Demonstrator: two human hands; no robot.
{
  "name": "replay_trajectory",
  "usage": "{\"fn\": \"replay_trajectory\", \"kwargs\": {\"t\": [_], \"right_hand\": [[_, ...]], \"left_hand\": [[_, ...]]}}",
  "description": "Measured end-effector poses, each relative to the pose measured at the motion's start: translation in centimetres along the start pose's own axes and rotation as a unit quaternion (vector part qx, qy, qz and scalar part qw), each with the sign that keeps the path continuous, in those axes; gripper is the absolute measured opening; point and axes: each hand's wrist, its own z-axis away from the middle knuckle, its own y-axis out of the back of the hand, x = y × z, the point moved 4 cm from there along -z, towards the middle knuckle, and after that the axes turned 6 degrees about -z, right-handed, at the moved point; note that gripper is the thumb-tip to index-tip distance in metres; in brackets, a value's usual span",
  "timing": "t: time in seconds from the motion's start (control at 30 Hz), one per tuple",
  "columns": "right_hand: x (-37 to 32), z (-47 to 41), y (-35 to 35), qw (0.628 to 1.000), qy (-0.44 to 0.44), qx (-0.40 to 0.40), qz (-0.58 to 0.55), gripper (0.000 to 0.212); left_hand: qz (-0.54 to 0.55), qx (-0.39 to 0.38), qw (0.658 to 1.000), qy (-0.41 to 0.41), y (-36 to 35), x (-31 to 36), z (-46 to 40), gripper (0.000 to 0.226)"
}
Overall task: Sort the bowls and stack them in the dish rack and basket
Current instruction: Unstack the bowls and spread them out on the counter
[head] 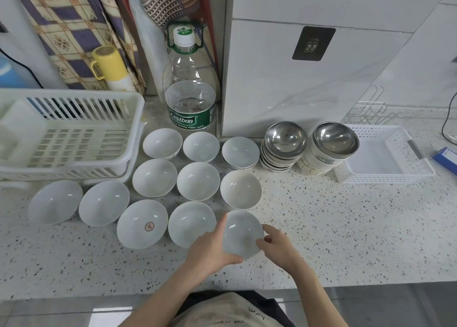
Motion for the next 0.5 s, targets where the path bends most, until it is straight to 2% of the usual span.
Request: {"fn": "replay_trajectory", "kwargs": {"t": [0.13,0.23,0.37,0.43,0.5], "right_hand": [[-0.2,-0.1,0.2,1.000,-0.007,-0.006,0.001,0.028],[-0.3,-0.3,0.5,0.999,-0.017,-0.023,0.017,0.020],[-1.0,-0.7,1.7,0.997,-0.032,-0.014,0.067,0.027],[-1.5,-1.0,3.0,0.995,-0.029,0.023,0.089,0.033],[-2.3,-1.4,4.3,0.993,-0.016,0.076,0.088,0.032]], "left_hand": [[-0.013,-0.004,1.000,0.009,-0.2,0.1,0.0,0.106],[-0.001,-0.019,1.000,0.012,0.0,-0.1,0.1,0.102],[0.058,-0.022,0.998,0.009,1.3,-0.5,-0.3,0.080],[0.080,-0.004,0.996,0.025,2.4,-0.4,-1.2,0.073],[0.129,0.035,0.991,0.032,4.0,0.0,-2.8,0.055]]}}
